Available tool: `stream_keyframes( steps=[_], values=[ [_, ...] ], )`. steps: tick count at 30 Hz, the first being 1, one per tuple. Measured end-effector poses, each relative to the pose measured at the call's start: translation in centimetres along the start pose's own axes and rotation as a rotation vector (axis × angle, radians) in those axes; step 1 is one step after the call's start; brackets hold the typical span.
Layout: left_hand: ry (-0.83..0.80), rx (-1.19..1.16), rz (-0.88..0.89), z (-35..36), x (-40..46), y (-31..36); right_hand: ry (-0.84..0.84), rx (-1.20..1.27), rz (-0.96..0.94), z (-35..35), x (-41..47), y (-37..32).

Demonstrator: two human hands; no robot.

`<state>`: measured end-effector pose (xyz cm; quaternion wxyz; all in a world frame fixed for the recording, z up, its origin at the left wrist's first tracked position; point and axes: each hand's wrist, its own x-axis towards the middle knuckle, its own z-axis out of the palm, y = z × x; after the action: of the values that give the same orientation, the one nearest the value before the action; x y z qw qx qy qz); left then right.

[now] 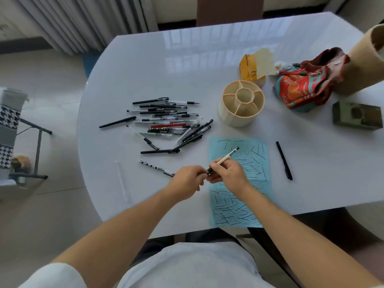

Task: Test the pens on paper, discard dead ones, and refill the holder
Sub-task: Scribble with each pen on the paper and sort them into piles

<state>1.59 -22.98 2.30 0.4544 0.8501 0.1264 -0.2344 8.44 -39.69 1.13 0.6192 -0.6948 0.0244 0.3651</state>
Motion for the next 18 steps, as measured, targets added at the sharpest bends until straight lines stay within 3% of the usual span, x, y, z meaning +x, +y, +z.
stream_keyframes(
  steps=[4,6,11,14,18],
  values=[
    [0.053,0.298,0.013,-0.6,0.4,-0.8,0.487,0.143,-0.033,-4.1,0.4,-0.5],
    [0.069,0.384,-0.002,-0.9,0.3,-1.8,0.592,0.064,-0.068,-6.6,1.0,-1.3],
    [0.123,0.426,0.232,0.1,1.5,-0.6,0.450,-0.117,-0.127,-6.1,2.8,-1.9],
    [0.032,0.501,0.342,1.1,2.7,0.4,0.434,-0.122,-0.116,-4.3,4.1,-1.9],
    [-0.068,0.555,0.341,1.7,3.5,0.6,0.426,-0.312,-0.122,-2.9,5.2,-1.7]
  ],
)
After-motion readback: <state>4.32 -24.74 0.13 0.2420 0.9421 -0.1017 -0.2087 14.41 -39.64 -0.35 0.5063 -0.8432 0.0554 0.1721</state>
